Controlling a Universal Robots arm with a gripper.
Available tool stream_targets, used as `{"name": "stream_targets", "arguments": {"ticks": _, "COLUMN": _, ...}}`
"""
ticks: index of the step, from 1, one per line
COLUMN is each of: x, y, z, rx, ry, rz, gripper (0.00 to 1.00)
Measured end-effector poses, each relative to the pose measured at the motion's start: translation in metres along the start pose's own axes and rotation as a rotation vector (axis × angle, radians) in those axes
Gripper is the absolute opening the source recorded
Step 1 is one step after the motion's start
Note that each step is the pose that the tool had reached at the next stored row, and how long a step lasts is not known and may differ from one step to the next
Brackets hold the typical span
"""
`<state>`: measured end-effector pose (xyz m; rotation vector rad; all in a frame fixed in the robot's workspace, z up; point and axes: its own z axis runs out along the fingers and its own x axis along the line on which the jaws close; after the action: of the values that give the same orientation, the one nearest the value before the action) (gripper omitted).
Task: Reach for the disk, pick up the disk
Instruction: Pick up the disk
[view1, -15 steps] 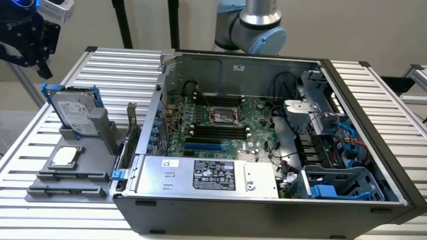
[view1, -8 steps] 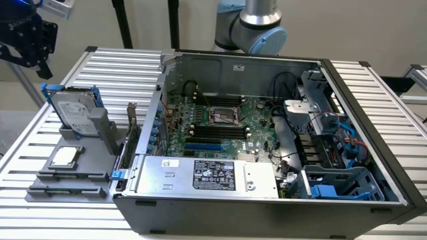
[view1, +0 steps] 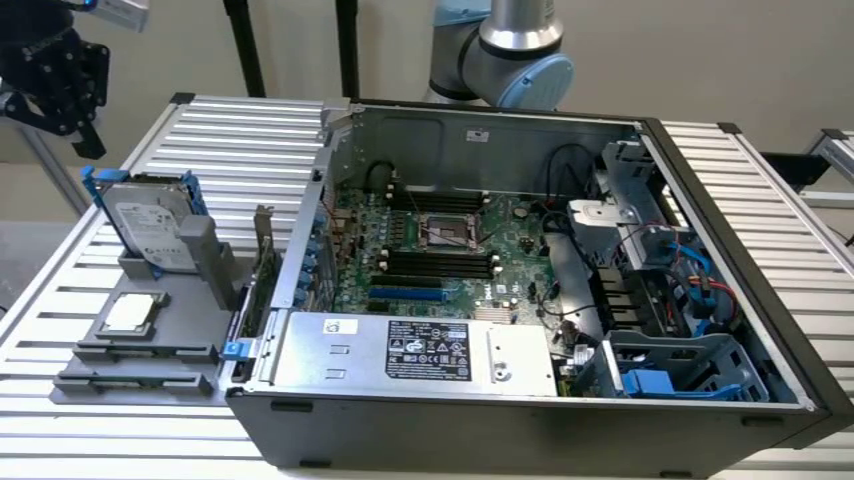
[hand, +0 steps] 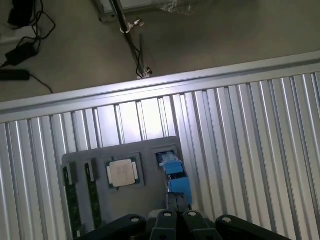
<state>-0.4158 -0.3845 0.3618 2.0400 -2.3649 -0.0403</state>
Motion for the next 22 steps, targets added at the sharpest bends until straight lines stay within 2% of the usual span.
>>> {"name": "stream_targets", "arguments": {"ticks": 7, "x": 0.0, "y": 0.0, "z": 0.0003, "rx": 0.0027, "ry": 0.0032, "rz": -0.123, "gripper": 0.11}}
{"name": "stream_targets", "arguments": {"ticks": 11, "x": 0.0, "y": -0.0002, "z": 0.0002, "rx": 0.004, "ry": 0.0044, "rz": -0.165, "gripper": 0.11}}
{"name": "stream_targets", "arguments": {"ticks": 22, "x": -0.0025, "y": -0.0033, "z": 0.0002, "rx": 0.005, "ry": 0.0038, "rz": -0.182, "gripper": 0.12}}
